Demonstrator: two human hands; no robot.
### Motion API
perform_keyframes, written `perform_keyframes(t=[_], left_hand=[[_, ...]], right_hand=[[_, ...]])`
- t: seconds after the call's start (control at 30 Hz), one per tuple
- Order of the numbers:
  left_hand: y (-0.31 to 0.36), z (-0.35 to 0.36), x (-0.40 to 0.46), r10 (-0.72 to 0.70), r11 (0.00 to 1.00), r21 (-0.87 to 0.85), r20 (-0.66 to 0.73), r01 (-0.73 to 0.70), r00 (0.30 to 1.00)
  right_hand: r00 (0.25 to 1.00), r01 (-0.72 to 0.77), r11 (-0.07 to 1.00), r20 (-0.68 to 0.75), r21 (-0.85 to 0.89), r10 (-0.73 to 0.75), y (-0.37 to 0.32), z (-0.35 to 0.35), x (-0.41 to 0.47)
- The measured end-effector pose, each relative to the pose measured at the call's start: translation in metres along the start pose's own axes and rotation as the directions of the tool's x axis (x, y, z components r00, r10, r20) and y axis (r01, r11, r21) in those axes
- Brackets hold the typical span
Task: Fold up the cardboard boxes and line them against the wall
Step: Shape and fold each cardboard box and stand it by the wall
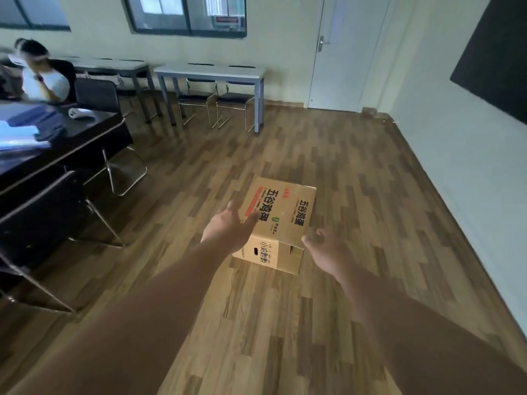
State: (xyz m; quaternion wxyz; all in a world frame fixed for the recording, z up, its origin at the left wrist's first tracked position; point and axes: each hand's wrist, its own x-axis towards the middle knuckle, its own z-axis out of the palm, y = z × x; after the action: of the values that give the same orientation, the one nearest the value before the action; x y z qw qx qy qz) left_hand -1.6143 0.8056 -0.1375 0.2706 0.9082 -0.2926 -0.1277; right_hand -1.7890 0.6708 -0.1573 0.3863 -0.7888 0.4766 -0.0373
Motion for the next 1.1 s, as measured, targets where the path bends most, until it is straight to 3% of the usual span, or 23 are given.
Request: perform_keyframes(t=[0.27, 0.53, 0.77, 0.93, 1.03, 1.1], left_hand=[[0.052, 0.075, 0.223, 0.115, 0.993, -0.002, 0.107, -0.115, 0.988], [0.070, 0.238, 0.451, -0.012, 0.998, 0.056, 0.190, 0.002, 0.982], [0.034, 0.408, 0.614, -0.061, 0.997, 0.052, 0.256, 0.049, 0.965], [-0.048, 0.544, 0.697, -0.088, 0.994, 0.088, 0.338, 0.061, 0.937], [-0.092, 0.593, 0.722, -0.116, 0.992, 0.090, 0.399, 0.087, 0.910], [-0.110, 0.612, 0.730, -0.129, 0.992, 0.068, 0.426, 0.110, 0.896]], right_hand=[[0.995, -0.095, 0.994, 0.001, 0.057, 0.095, -0.011, -0.024, 0.209], [0.968, -0.242, 0.968, 0.090, 0.064, 0.236, 0.046, 0.006, 0.491], [0.904, -0.414, 0.897, 0.189, 0.153, 0.385, 0.131, 0.111, 0.667], [0.816, -0.575, 0.796, 0.204, 0.189, 0.541, 0.207, 0.207, 0.764], [0.752, -0.659, 0.708, 0.229, 0.254, 0.618, 0.239, 0.253, 0.800], [0.685, -0.725, 0.592, 0.277, 0.353, 0.673, 0.254, 0.275, 0.812]])
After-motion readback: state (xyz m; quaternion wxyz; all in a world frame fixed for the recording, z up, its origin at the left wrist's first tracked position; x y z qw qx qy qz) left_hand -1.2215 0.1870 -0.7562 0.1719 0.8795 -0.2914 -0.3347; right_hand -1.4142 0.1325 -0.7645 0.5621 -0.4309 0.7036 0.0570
